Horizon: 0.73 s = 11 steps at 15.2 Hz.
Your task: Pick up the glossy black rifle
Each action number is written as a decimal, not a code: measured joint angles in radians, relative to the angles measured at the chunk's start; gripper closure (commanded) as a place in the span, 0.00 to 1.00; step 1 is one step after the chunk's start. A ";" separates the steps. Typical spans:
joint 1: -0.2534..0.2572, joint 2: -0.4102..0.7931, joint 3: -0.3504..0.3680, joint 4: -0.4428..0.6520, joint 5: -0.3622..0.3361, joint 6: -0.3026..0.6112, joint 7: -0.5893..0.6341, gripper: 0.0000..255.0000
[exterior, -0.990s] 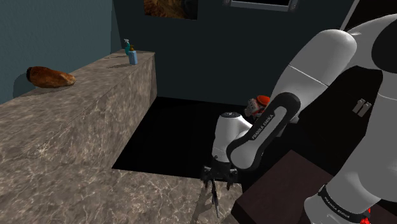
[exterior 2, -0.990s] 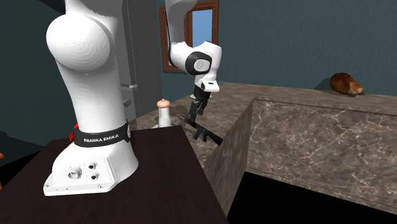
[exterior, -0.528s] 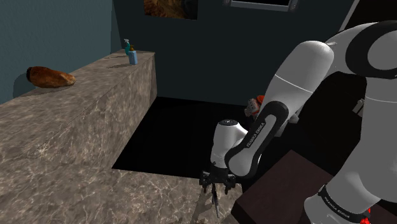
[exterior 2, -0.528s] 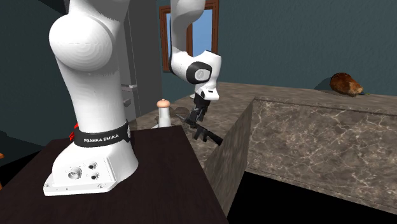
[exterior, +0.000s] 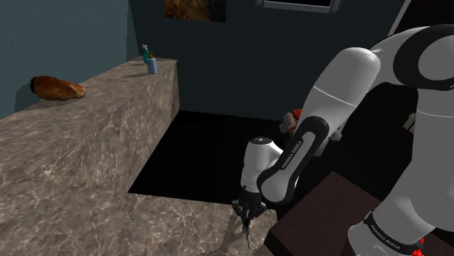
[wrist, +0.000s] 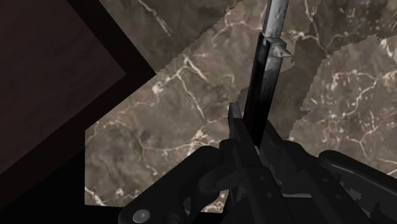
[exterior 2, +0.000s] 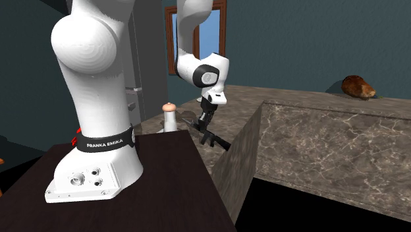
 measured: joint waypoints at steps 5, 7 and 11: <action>-0.011 -0.034 0.014 -0.003 0.011 -0.029 -0.001 1.00; -0.023 -0.066 0.028 -0.012 0.024 -0.052 -0.006 1.00; -0.044 -0.135 0.056 -0.023 0.052 -0.108 -0.015 1.00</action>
